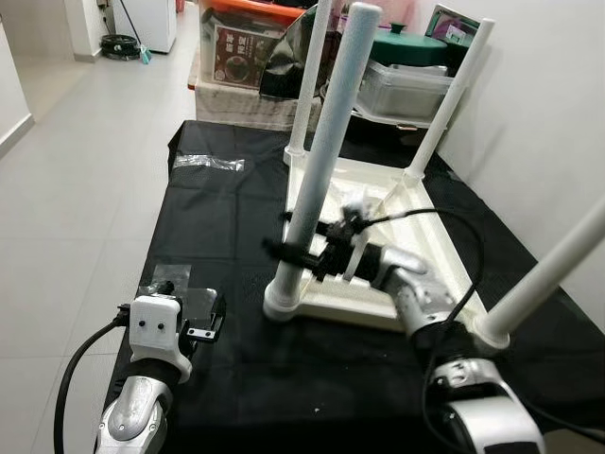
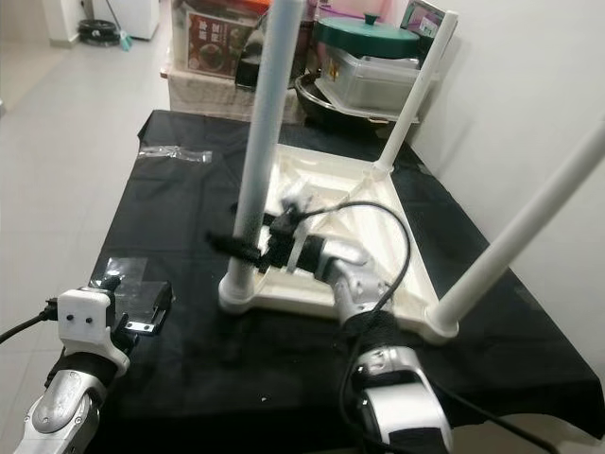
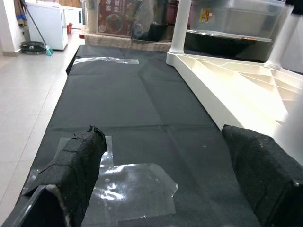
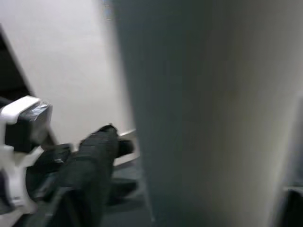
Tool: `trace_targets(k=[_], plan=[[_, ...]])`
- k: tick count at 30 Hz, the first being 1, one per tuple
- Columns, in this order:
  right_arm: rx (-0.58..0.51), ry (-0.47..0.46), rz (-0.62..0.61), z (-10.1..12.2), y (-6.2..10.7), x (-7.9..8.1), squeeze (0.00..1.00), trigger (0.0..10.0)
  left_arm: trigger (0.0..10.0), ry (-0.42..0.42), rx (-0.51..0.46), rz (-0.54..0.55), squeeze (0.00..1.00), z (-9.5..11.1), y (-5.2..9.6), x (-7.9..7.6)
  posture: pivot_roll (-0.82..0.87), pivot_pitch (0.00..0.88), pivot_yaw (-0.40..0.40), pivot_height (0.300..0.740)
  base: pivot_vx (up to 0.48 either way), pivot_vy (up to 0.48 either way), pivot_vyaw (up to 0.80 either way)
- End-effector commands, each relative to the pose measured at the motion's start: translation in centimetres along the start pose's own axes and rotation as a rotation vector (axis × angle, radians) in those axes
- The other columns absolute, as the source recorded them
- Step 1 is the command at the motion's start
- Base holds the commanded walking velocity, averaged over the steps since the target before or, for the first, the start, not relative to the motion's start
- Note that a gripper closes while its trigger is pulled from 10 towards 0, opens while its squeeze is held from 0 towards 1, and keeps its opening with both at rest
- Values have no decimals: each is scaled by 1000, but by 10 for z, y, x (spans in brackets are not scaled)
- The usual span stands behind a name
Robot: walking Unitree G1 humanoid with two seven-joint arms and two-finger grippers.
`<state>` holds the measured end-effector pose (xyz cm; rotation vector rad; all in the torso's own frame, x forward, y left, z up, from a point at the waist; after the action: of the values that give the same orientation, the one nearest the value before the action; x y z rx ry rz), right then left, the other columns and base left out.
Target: Building children table
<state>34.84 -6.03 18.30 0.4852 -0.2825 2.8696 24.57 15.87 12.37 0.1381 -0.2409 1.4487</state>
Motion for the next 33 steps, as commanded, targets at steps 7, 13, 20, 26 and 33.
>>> trace_targets(k=[7, 13, 20, 26, 33], plan=[[-33, 62, -324, -16, 0, -12, 0, 0, 10000, 19, 16, -15, 0, -3, 3, -4, 102, 0, -193, 740, 0, 0, 0], [-119, 128, -1322, -9, 84, -58, 0, 0, 10000, 27, 19, -20, 0, -4, 3, -5, 79, 0, -181, 740, 0, 0, 0], [-211, 231, -1634, -4, 125, -46, 0, 0, 10000, 31, 22, -25, 0, -5, 3, -5, 72, 0, -176, 740, 0, 0, 0], [-232, 99, -1253, 8, 66, -50, 1000, 10000, 10000, 26, 21, -22, 0, -5, 2, -6, 89, 0, -188, 740, 0, 0, 0], [-163, 175, -783, 44, 35, -47, 0, 10000, 10000, 21, 16, -15, 0, -5, 0, -5, 103, 0, -199, 740, 0, 0, 0]])
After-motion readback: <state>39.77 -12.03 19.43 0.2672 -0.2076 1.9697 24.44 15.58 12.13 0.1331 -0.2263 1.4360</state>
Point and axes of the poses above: a point about 5 cm out from each wrist's last joint towards the gripper, its own y axis pointing back from the gripper into the wrist, its own z axis along the axis of the wrist's last joint, x = y × z, the point moved 1 cm from there along -y, pointing out of the wrist towards the gripper, and after that the axes turned 14 degrees about -y, right-handed, at the moved point
